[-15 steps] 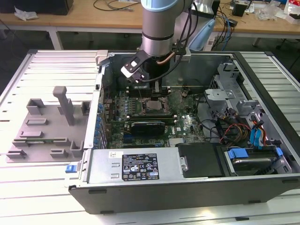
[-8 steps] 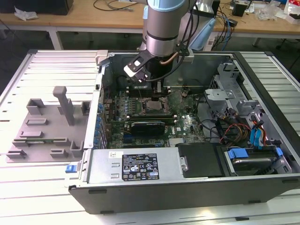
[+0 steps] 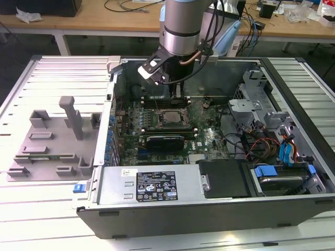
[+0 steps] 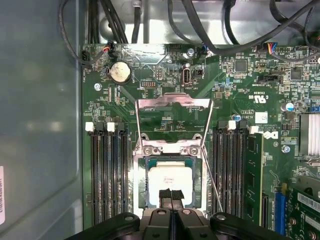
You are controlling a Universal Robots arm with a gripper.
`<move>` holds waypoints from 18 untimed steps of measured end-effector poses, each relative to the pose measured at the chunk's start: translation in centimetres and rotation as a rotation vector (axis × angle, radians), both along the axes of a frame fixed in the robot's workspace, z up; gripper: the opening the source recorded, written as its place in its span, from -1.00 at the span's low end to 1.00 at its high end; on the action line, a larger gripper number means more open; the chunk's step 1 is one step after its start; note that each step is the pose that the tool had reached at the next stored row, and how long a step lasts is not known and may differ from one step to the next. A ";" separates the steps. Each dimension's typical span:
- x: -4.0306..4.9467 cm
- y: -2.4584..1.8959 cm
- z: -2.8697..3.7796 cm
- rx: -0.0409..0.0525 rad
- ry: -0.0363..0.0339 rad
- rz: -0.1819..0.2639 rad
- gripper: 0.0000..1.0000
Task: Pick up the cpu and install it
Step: 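Place the cpu into insertion slot, then close the cpu cover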
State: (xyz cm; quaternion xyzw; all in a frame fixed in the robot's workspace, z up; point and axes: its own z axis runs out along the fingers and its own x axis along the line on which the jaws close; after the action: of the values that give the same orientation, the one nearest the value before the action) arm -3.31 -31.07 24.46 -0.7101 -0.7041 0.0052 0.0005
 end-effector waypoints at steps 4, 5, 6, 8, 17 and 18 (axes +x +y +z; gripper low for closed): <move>0.00 0.00 0.03 0.0001 0.0000 0.000 -0.79; 0.00 0.00 0.04 0.0000 0.0000 0.000 -0.79; 0.00 0.00 0.04 0.0000 0.0000 0.000 -0.79; 0.00 0.00 0.05 0.0000 0.0000 0.000 -0.79; 0.00 0.00 2.82 0.0000 0.0000 0.000 -0.79; 0.00 0.00 2.96 0.0000 0.0000 0.000 -0.79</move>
State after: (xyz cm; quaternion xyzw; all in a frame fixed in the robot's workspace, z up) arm -3.31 -31.07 27.42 -0.7101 -0.7041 0.0052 0.0005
